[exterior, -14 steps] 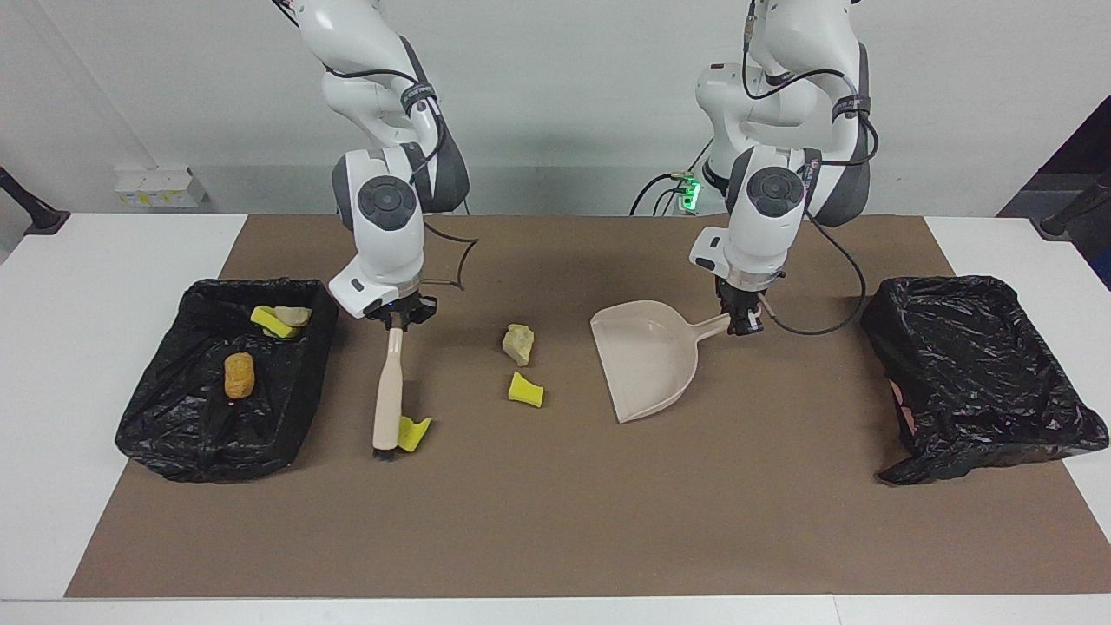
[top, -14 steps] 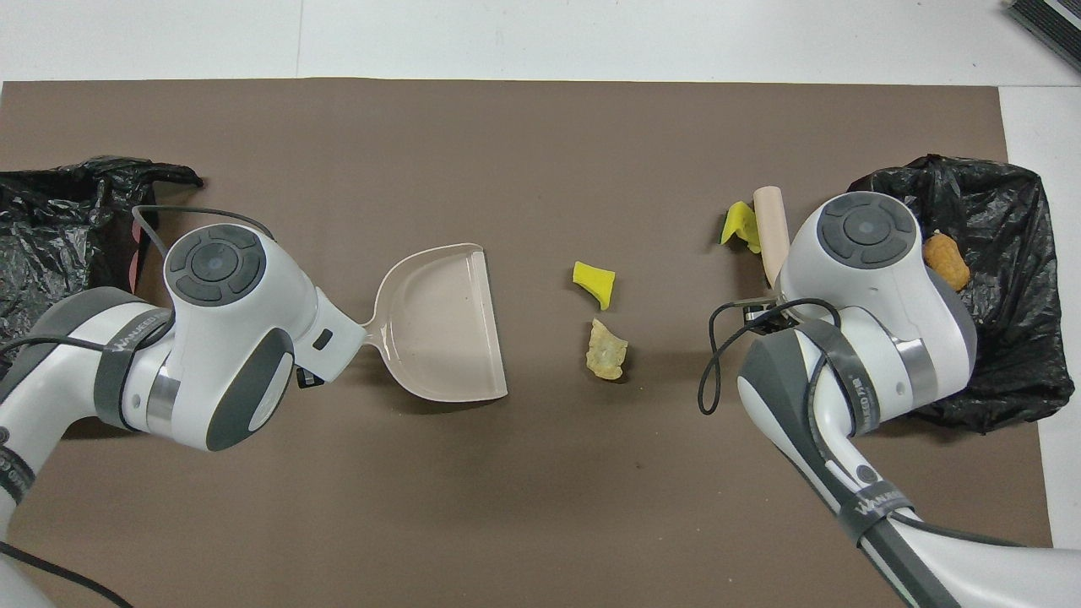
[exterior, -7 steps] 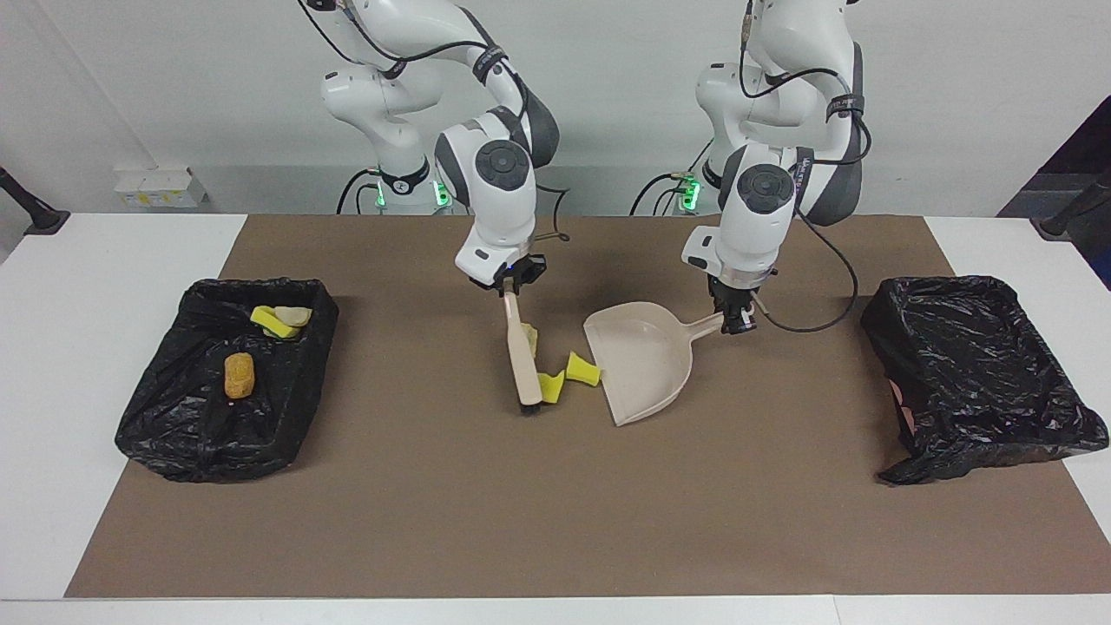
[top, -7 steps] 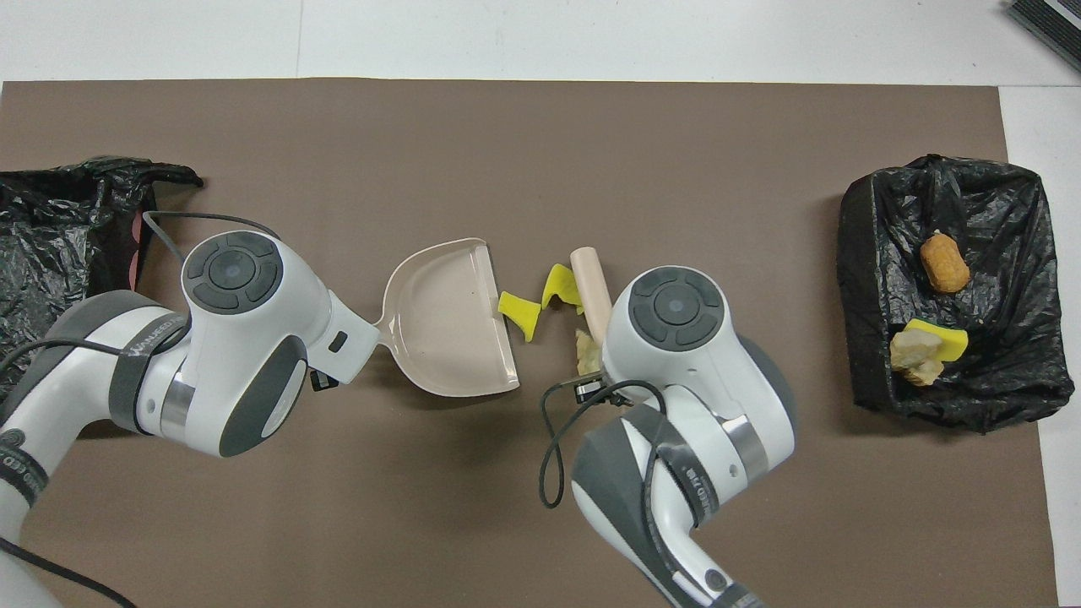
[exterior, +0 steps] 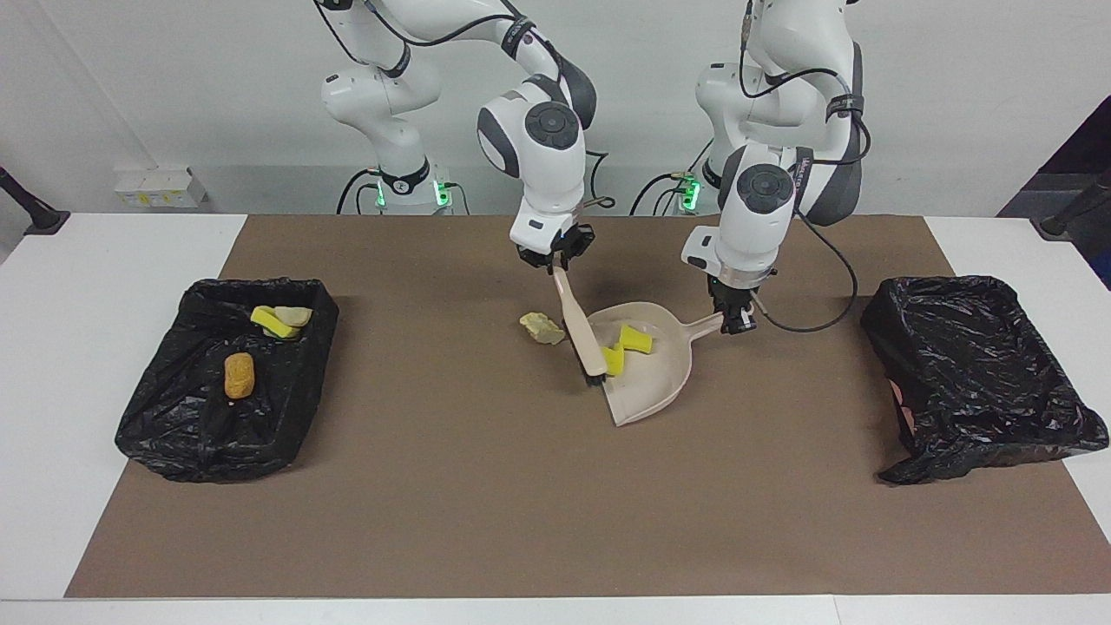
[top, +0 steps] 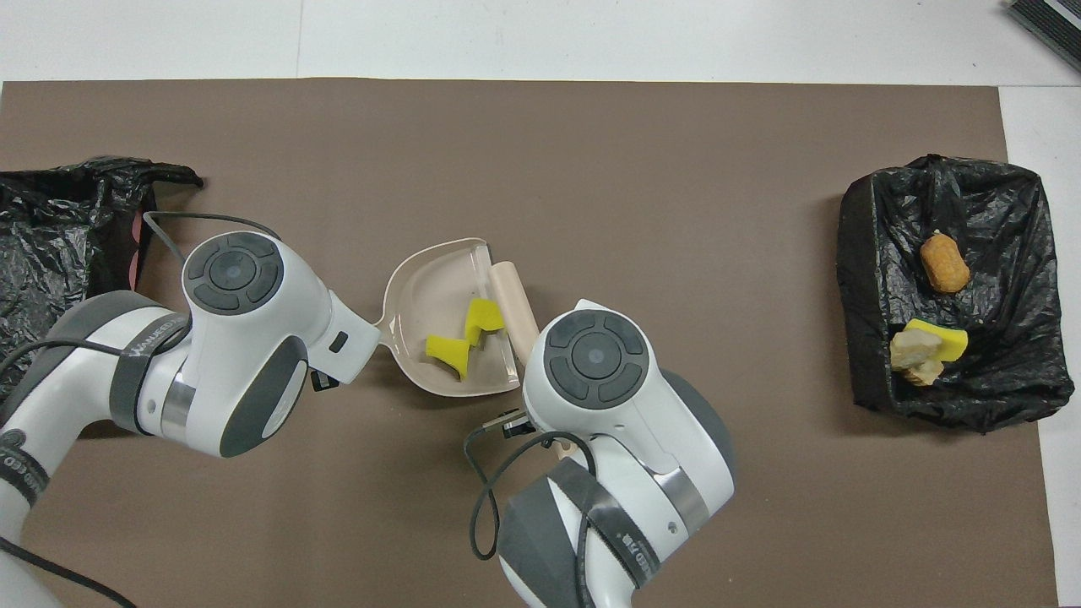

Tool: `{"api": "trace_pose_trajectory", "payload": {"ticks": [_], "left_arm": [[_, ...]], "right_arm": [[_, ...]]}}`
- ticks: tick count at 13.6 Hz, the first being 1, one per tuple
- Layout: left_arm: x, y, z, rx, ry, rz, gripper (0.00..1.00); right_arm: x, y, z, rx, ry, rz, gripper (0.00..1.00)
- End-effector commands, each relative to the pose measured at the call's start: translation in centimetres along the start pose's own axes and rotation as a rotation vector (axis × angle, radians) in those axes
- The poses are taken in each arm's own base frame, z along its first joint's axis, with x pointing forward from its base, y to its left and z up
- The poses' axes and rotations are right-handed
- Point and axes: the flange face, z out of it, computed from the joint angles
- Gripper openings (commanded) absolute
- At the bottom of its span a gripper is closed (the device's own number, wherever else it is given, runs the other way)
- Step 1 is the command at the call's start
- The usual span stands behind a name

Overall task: Sweep and dump trash in bin
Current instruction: 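Sweep the sponge and bread into the dustpan with the right gripper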

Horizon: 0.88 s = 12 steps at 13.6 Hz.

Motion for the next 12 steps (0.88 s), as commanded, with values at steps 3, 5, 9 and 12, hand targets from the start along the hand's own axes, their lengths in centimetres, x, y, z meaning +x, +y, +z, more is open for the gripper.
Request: {"api": "trace_pose_trajectory", "payload": {"ticks": [3, 5, 9, 12], "left_arm": [[0.1, 0.9, 0.1, 0.029, 0.001, -0.009, 0.0], [0.1, 0.9, 0.1, 0.029, 0.001, -0.009, 0.0], [0.1, 0.9, 0.1, 0.028, 0.002, -0.01, 0.0], [0.0, 0.8, 0.1, 0.03, 0.002, -0.011, 0.0]], "right_arm": [[-2.4, -0.1, -3.1, -0.009, -0.039, 0.084, 0.0], [-4.3, 0.5, -2.8, -0.057, -0.126, 0.143, 0.0], [-8.6, 3.1, 0.0, -0.152, -0.183, 0.283, 0.0], [-10.4, 6.1, 2.4, -0.192, -0.184, 0.369, 0.0]]}}
